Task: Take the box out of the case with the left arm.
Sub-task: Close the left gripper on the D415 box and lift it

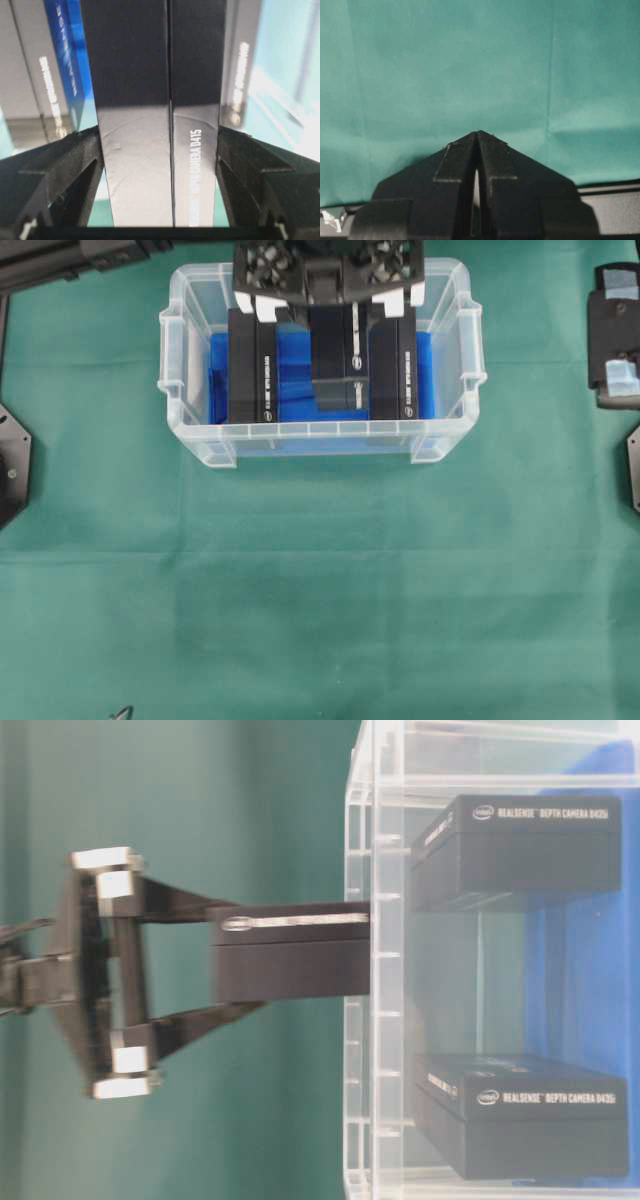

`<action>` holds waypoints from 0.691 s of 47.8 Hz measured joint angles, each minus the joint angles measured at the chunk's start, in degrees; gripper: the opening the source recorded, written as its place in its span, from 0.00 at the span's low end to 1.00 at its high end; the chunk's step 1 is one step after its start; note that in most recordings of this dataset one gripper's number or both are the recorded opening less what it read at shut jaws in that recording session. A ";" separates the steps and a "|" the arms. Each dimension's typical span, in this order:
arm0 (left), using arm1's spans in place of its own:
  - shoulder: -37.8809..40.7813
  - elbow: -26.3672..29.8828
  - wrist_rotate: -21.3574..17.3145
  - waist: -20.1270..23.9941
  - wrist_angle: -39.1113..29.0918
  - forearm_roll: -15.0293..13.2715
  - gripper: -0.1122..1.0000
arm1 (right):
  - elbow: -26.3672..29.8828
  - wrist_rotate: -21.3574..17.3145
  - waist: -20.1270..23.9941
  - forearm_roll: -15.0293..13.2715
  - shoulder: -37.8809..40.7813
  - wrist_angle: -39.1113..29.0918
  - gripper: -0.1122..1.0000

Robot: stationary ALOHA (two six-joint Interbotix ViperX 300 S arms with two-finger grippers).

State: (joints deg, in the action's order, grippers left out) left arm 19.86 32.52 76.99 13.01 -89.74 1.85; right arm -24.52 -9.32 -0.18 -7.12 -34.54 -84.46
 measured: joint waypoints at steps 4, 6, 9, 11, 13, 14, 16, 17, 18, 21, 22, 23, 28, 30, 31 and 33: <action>-0.18 2.99 -0.18 0.00 -2.55 0.00 0.66 | 0.00 0.00 0.00 -0.09 -0.09 0.00 0.13; -0.18 4.31 -0.09 0.00 -3.87 0.00 0.66 | 0.00 -0.09 0.00 -0.18 -0.09 0.09 0.13; -0.18 6.24 -0.09 0.00 -5.54 0.00 0.66 | 0.00 0.00 0.00 -0.35 -0.09 0.09 0.13; -0.18 7.38 -0.09 0.00 -6.59 0.00 0.66 | 0.00 0.00 0.00 -0.44 0.00 0.00 0.13; -0.18 8.44 -0.09 0.00 -7.65 0.09 0.66 | 0.00 -0.09 0.00 -0.53 -0.09 0.00 0.13; -0.18 8.88 -0.09 0.00 -8.00 0.00 0.66 | 0.00 0.00 0.00 -0.53 0.00 0.00 0.13; -0.18 9.58 -0.09 0.00 -8.61 0.09 0.66 | 0.00 0.00 0.00 -0.62 -0.09 0.09 0.13; -0.18 9.84 0.00 0.00 -8.88 0.09 0.66 | 0.00 0.00 0.00 -0.70 -0.09 0.09 0.13; -0.18 9.93 -0.09 0.00 -9.05 0.09 0.66 | 0.00 -0.09 0.00 -0.70 -0.09 0.00 0.13; -0.18 10.11 -0.09 0.00 -9.32 0.18 0.66 | 0.00 0.00 0.00 -0.70 -0.09 0.00 0.13; -0.18 10.11 -0.09 0.00 -9.32 0.18 0.66 | 0.00 0.00 0.00 -0.70 -0.09 0.00 0.13; -0.18 10.11 -0.09 0.00 -9.32 0.18 0.66 | 0.00 -0.09 0.00 -0.70 0.00 0.00 0.13; -0.18 10.11 -0.09 0.00 -9.40 0.26 0.66 | 0.00 -0.09 0.00 -0.70 -0.09 0.09 0.13; -0.18 10.11 -0.09 0.00 -9.40 0.35 0.66 | 0.00 -0.09 0.00 -0.70 -0.09 0.00 0.13; -0.18 10.11 -0.09 0.00 -9.40 0.35 0.66 | 0.00 0.00 0.00 -0.70 -0.09 0.00 0.13; -0.18 10.11 -0.09 0.00 -9.40 0.26 0.66 | 0.00 0.00 0.00 -0.70 -0.09 0.00 0.13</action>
State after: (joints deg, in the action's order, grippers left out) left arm 19.69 42.63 76.90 13.01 -99.14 2.11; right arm -24.52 -9.32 -0.18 -7.82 -34.63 -84.46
